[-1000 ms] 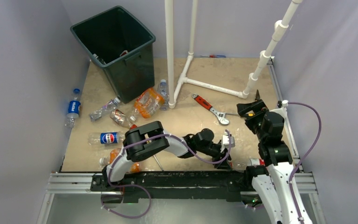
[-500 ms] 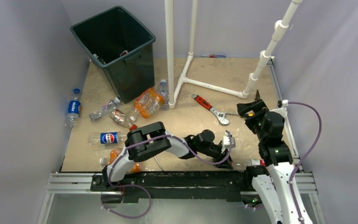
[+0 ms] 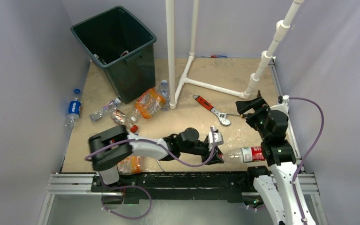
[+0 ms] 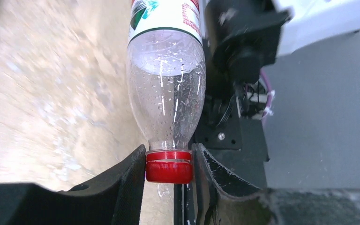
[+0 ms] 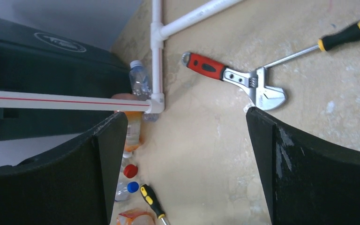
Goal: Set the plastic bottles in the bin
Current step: Pick up the plastic bottle from the corner of the board, then place the plastic bottle in the trash bin.
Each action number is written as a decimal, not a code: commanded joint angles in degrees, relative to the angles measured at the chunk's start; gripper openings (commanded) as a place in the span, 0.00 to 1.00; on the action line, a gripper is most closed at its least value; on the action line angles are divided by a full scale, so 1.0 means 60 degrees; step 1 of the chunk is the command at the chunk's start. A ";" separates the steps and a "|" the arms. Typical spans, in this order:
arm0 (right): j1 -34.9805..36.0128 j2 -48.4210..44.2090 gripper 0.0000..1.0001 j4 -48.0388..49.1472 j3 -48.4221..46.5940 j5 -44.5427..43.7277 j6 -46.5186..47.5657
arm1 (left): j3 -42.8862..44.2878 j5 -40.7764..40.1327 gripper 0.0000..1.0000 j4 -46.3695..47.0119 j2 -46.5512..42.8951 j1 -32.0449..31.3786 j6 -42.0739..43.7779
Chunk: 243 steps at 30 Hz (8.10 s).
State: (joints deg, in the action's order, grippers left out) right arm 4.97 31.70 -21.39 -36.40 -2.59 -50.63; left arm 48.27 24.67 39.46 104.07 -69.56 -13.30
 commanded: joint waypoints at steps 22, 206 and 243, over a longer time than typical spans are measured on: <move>0.0479 0.2017 0.99 0.3404 -0.2303 0.6348 0.2317 | 0.1188 -0.4683 0.00 -1.0914 -0.8558 -0.0016 0.2389; 0.9558 0.2465 0.37 1.1177 -0.0021 0.0871 0.3890 | -0.1788 -0.4465 0.99 -0.2847 -1.1607 -0.0023 0.1248; 0.9561 0.3314 0.35 1.3532 -0.0126 0.1501 0.1962 | -0.1382 -0.1734 0.99 -0.1095 -0.9769 -0.0023 0.0454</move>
State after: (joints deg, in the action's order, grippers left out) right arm 62.04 51.40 56.62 -35.88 4.69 -37.93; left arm 37.28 11.09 28.73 44.80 -69.49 -8.64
